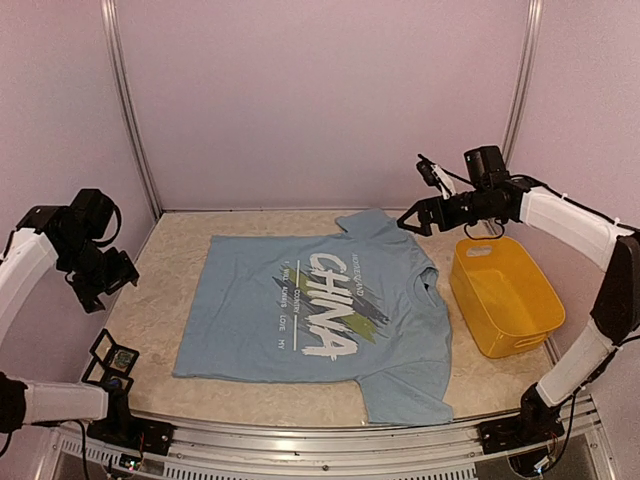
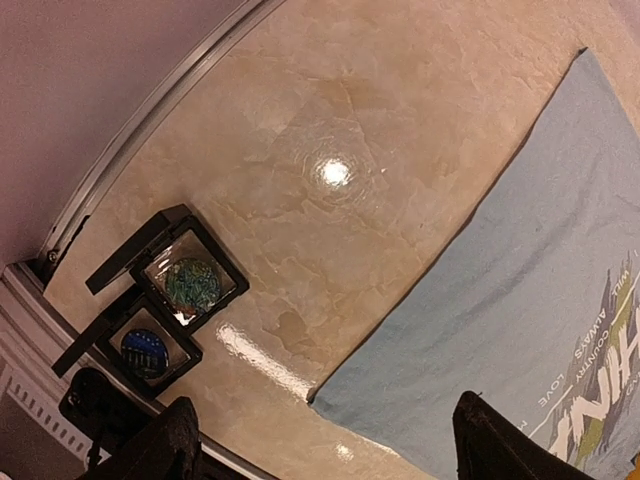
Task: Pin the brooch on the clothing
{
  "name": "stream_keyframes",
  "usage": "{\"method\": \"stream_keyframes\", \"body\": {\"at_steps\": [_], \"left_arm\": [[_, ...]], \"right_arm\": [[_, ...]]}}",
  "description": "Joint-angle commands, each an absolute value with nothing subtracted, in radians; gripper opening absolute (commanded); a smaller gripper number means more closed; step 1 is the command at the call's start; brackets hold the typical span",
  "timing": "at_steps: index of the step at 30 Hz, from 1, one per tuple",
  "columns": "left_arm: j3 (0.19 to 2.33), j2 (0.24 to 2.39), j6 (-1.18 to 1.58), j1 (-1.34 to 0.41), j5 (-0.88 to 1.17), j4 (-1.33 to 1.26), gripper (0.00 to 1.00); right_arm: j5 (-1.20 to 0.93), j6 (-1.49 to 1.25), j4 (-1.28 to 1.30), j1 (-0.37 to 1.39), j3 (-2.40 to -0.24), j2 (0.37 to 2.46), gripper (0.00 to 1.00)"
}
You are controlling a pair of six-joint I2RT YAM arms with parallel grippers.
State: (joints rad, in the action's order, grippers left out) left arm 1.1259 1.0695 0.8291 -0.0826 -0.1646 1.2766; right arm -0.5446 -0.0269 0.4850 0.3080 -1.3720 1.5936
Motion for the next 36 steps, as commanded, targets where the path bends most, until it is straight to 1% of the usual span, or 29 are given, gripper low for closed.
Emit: {"method": "stream_keyframes", "body": {"at_steps": [1,4,6,10,13,18,23,26,29,33,36], "left_arm": [[1.193,1.126,0.703,-0.061,-0.198,1.367,0.84],[1.194,1.183,0.619,-0.039,-0.177,1.368,0.83],[1.198,1.215,0.595,-0.012,-0.193,1.369,0.86],[1.204,1.268,0.664,0.057,-0.355,1.365,0.89],[1.194,1.306,0.732,0.117,-0.356,1.365,0.9],[1.231,1.277,0.901,0.211,-0.262,1.298,0.9],[1.257,1.229,1.179,0.215,-0.206,1.263,0.9],[1.199,1.174,1.378,0.215,-0.202,1.266,0.9],[1.124,1.109,1.606,0.215,-0.194,1.333,0.88],[1.045,1.037,1.772,0.215,-0.226,1.336,0.89],[1.007,1.021,1.824,0.217,-0.237,1.296,0.91]], "right_arm": [[-0.581,0.004,0.51,0.301,-1.325,1.499,0.99],[-0.593,0.003,0.522,0.307,-1.333,1.5,1.0],[-0.586,0.004,0.52,0.316,-1.337,1.493,0.99],[-0.614,-0.051,0.49,0.342,-1.345,1.498,1.0],[-0.653,-0.099,0.491,0.363,-1.367,1.515,0.99],[-0.667,-0.15,0.493,0.377,-1.377,1.522,0.98],[-0.623,-0.149,0.565,0.383,-1.421,1.551,0.96],[-0.604,-0.158,0.62,0.382,-1.428,1.553,0.94],[-0.581,-0.169,0.689,0.388,-1.438,1.543,0.92],[-0.571,-0.164,0.743,0.405,-1.45,1.535,0.91],[-0.555,-0.172,0.775,0.422,-1.466,1.543,0.9]]}}
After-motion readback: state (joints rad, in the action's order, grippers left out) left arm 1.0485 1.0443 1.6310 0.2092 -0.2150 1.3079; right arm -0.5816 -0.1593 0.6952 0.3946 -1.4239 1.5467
